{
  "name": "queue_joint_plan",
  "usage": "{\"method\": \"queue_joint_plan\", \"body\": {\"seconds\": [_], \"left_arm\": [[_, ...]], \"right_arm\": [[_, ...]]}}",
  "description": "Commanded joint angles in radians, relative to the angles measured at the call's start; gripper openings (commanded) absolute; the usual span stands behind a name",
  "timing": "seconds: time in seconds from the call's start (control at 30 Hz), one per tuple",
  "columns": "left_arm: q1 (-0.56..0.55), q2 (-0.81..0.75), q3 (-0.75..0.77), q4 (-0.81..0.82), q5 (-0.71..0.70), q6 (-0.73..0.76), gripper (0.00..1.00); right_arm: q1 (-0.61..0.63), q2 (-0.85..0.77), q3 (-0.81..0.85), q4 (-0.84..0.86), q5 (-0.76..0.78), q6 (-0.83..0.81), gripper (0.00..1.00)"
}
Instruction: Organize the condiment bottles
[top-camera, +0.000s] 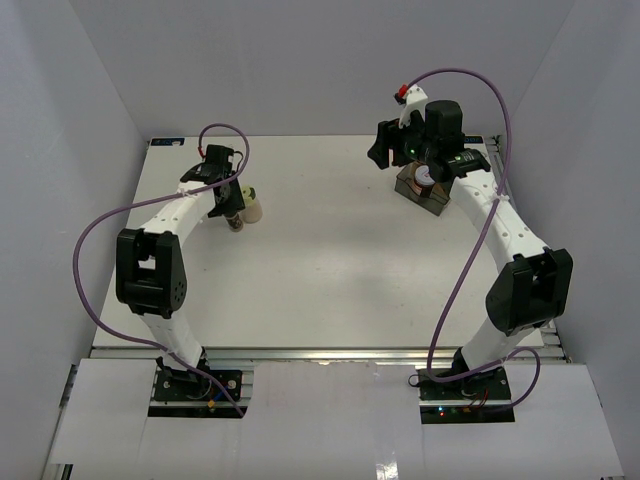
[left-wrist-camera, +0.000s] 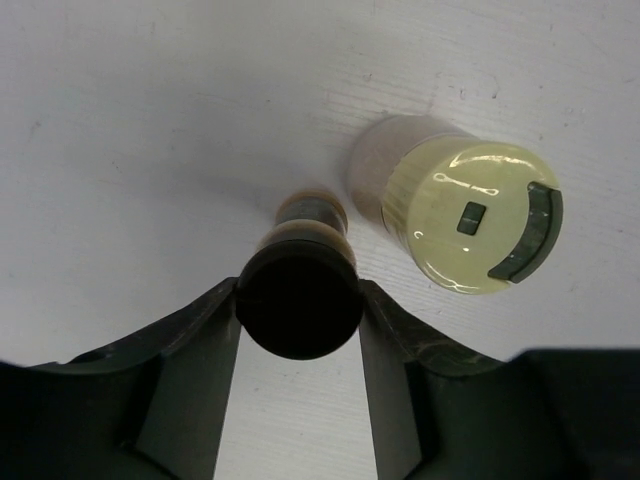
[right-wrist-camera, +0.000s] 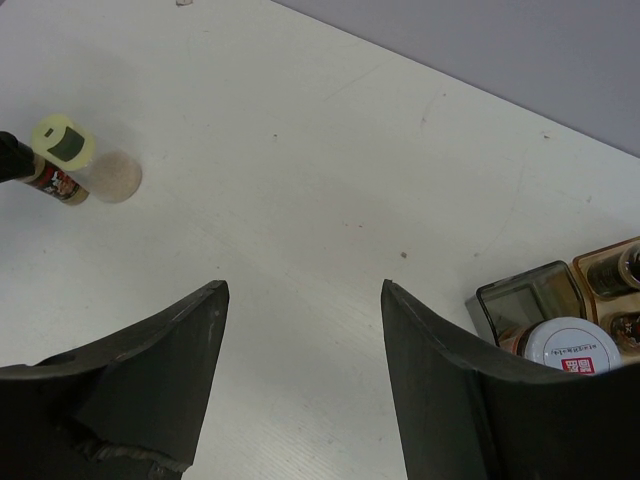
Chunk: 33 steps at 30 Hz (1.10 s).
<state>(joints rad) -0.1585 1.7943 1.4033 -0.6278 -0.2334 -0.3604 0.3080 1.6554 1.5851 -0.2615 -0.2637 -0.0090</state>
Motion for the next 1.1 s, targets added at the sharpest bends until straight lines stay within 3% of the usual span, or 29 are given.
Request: {"method": "queue_joint_plan", "body": {"seconds": [0.0, 0.07, 0.3, 0.43, 0.57, 0.8, 1.07], "left_arm": [[0.002, -0.018, 0.031, -0.001, -0.023, 0.009, 0.5], [0.002, -0.018, 0.026, -0.006, -0.023, 0.015, 0.42], [-0.001, -0.09, 0.012, -0.113, 0.025, -0.003, 0.02], [-0.051, -0.222, -0.048, -0.125, 0.073, -0.014, 0.0], [-0.197, -0.25, -0.017, -0.139, 0.102, -0.034, 0.0], [-0.454, -0.045, 0.218, -0.15, 0.107, -0.078, 0.0], [-0.564, 0.151, 0.431, -0.161, 0.096, -0.1, 0.0]], "right_arm": [[-0.001, -0.04, -0.007, 0.038, 0.008, -0.017, 0.69], [-0.001, -0.04, -0.007, 0.038, 0.008, -0.017, 0.69], [0.0, -0.055, 0.001, 0.02, 0.004, -0.01, 0.69], [-0.001, -0.094, -0.019, 0.014, 0.009, 0.001, 0.69], [-0.001, -0.147, -0.083, -0.002, 0.042, 0.05, 0.69], [0.0, -0.333, -0.287, 0.015, 0.114, 0.109, 0.69], [-0.002, -0.486, -0.38, 0.002, 0.195, 0.113, 0.69]]}}
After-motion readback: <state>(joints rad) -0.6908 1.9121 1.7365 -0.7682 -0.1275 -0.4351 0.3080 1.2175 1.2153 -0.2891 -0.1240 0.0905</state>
